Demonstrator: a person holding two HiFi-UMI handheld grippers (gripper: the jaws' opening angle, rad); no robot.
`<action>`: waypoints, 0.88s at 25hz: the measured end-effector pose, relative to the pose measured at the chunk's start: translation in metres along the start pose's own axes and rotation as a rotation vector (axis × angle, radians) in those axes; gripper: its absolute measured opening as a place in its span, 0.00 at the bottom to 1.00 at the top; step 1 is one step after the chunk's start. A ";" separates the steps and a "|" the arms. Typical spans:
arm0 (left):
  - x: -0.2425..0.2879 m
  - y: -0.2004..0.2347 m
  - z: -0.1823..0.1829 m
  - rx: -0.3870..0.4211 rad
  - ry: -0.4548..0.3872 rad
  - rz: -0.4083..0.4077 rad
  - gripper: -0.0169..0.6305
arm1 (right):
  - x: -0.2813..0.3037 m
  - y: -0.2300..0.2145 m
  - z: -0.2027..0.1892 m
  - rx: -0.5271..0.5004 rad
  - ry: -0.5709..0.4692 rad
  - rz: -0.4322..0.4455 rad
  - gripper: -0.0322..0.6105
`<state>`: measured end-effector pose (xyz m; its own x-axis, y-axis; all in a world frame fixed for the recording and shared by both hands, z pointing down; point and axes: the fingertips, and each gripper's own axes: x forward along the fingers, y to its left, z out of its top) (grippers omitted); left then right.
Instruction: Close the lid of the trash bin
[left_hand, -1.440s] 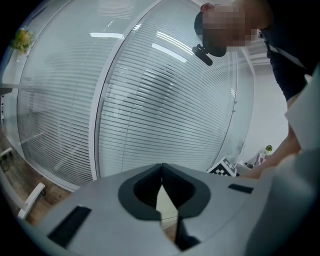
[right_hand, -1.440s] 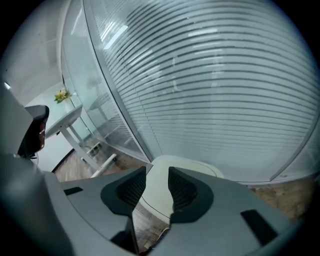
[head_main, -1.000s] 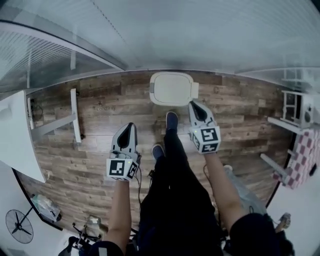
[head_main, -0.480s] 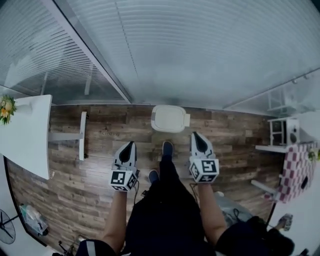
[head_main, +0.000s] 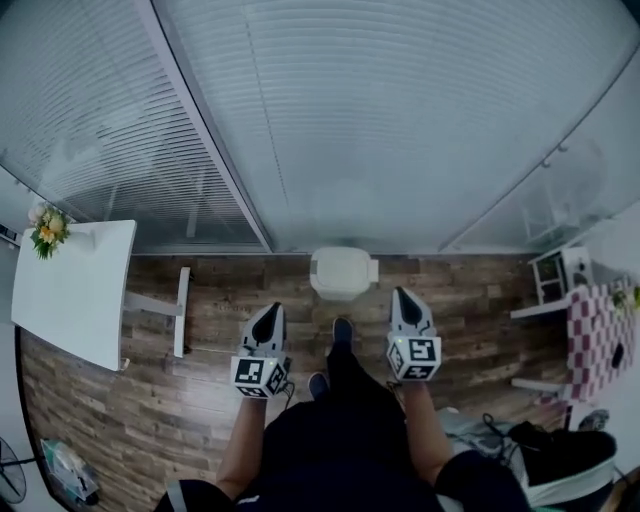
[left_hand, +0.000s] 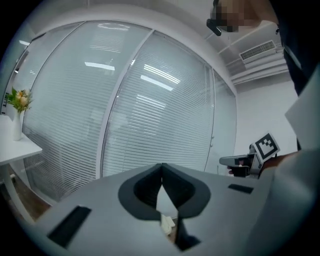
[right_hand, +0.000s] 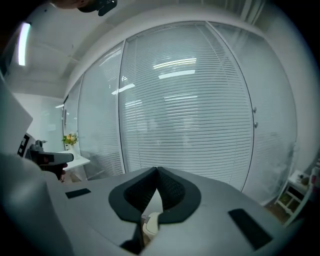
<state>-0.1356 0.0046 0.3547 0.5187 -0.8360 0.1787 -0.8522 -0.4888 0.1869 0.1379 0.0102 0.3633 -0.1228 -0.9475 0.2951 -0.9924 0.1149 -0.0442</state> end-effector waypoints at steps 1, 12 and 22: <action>-0.005 -0.002 0.003 0.004 -0.007 -0.010 0.04 | -0.008 0.002 -0.001 -0.005 -0.004 -0.007 0.06; -0.043 -0.024 0.012 0.059 -0.045 -0.077 0.04 | -0.065 0.014 0.010 -0.058 -0.079 -0.041 0.06; -0.074 -0.028 0.010 0.065 -0.040 -0.073 0.04 | -0.096 0.019 -0.004 -0.083 -0.073 -0.030 0.06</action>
<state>-0.1510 0.0771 0.3263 0.5775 -0.8062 0.1283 -0.8156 -0.5627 0.1351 0.1309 0.1047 0.3378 -0.0956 -0.9697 0.2249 -0.9932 0.1080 0.0435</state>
